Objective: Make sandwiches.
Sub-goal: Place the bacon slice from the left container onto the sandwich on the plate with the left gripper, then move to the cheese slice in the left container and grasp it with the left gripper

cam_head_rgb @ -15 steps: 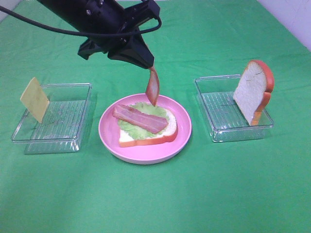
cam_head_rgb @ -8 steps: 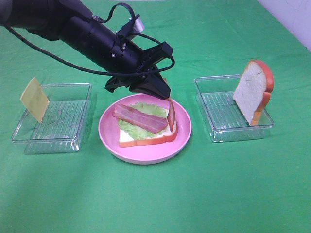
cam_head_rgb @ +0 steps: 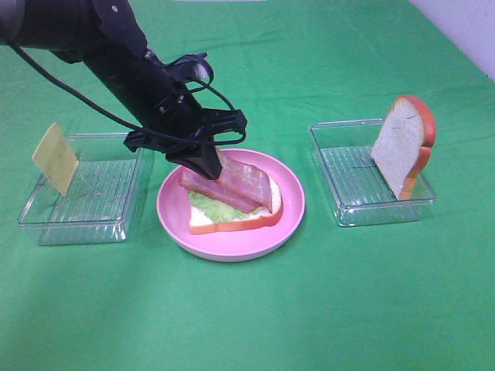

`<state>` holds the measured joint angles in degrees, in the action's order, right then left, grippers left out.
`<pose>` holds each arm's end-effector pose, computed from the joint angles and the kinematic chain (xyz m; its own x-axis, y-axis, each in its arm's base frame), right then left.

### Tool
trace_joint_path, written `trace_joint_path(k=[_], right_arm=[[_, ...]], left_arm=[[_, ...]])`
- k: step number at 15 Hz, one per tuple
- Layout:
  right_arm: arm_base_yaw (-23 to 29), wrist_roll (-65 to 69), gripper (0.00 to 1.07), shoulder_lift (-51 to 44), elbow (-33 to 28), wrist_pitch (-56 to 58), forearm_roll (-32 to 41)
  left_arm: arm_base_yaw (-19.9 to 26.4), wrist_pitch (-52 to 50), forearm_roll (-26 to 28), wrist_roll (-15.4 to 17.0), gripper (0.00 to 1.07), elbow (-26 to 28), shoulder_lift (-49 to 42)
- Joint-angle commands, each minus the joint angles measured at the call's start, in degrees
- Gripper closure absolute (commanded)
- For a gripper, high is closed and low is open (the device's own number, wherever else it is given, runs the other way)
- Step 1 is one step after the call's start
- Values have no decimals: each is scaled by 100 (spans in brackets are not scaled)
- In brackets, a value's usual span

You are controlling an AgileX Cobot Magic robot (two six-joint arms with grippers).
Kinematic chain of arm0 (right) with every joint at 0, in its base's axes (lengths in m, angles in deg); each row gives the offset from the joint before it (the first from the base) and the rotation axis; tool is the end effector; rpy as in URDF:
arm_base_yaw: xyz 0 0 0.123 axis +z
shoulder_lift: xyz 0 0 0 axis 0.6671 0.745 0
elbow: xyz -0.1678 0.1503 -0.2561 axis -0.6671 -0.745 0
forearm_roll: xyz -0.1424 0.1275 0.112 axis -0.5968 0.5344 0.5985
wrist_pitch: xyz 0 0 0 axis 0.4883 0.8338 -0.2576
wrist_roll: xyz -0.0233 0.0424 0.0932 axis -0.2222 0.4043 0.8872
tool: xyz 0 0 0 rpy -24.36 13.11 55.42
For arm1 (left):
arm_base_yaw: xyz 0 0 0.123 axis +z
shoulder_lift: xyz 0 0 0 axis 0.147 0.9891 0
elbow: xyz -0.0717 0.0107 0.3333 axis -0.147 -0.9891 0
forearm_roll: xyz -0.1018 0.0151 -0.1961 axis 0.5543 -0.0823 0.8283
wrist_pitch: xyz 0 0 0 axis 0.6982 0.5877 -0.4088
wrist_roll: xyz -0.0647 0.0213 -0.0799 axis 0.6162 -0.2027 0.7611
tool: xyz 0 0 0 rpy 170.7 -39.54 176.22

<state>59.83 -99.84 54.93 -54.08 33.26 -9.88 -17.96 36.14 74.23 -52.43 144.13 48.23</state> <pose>-0.0789 -0.0106 0.2569 -0.3533 -0.2971 -0.8871 -0.4905 0.8663 -0.0948 0.3794 -0.2264 0.2238 -0.9592 0.1520 -0.2384 0.2390 0.8865 -0.3962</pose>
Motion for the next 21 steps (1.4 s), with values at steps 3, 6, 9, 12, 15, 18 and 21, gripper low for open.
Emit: trace_joint_path(k=[3,6,9,12,15,18,21], right_arm=[[-17,-46,23,-132,-11,-34,-11],[-17,-46,23,-132,-11,-34,-11],[-17,-46,23,-132,-11,-34,-11],[-17,-46,23,-132,-11,-34,-11],[-17,-46,23,-132,-11,-34,-11],[-17,-46,23,-132,-11,-34,-11],[-17,-46,23,-132,-11,-34,-11]], left_arm=[[23,-80,-573,705,106,29,-6],[17,-97,-573,705,66,29,-6],[17,-97,-573,596,34,34,-11],[17,441,-659,395,34,458,-11],[23,1318,-1020,539,34,1163,-11],[23,2149,-1656,1192,34,1748,-11],[29,2825,-2790,1329,34,2206,-40]])
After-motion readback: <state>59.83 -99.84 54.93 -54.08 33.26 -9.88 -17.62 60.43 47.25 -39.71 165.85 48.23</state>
